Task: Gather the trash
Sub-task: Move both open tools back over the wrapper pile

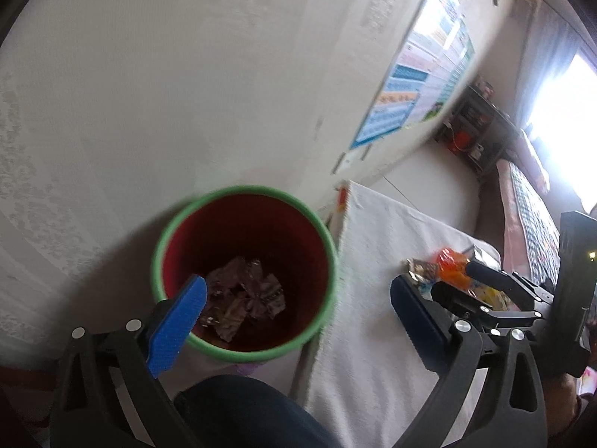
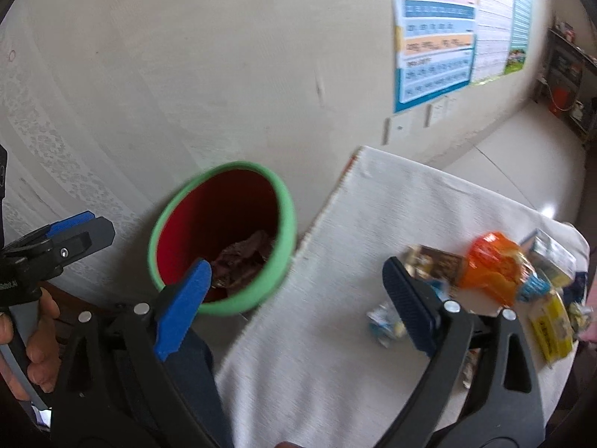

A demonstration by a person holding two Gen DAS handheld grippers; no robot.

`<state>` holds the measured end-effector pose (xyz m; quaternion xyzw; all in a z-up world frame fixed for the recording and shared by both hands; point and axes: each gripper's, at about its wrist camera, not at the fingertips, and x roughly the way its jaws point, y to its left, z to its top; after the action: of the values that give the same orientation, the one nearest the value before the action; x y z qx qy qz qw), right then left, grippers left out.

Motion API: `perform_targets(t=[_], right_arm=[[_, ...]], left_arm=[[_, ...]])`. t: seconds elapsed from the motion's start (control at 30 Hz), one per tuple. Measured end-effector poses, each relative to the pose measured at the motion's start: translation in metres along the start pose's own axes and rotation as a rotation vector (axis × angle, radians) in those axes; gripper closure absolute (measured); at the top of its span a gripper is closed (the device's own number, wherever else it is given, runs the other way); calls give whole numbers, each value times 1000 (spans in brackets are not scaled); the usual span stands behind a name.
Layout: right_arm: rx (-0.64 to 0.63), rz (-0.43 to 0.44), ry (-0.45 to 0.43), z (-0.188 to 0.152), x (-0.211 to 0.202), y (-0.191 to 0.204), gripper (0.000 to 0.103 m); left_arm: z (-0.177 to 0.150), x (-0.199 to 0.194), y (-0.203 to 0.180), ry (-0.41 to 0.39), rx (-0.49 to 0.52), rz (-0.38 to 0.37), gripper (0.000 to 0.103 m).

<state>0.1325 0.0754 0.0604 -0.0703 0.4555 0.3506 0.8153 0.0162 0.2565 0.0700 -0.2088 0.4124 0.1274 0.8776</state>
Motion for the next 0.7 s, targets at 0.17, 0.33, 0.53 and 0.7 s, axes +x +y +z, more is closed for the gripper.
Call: perform_targets(t=[0.17,0.33,0.53,0.7], right_arm=[[44,-37,3,-19,-14,-30,11],[113,-71,-13,-43,-35,-62,11],[170,-144,-29,-69,-60,-102,11],[213,-211,-46,-86,-83,-138,11]], left_arm=[[-9,8,-33,21,41,-38,8],[-17,15,-68,39,83,-87,8],[-26,25,-112,65,145,-144,8],[-37,37,-146,99,210,-176,8]])
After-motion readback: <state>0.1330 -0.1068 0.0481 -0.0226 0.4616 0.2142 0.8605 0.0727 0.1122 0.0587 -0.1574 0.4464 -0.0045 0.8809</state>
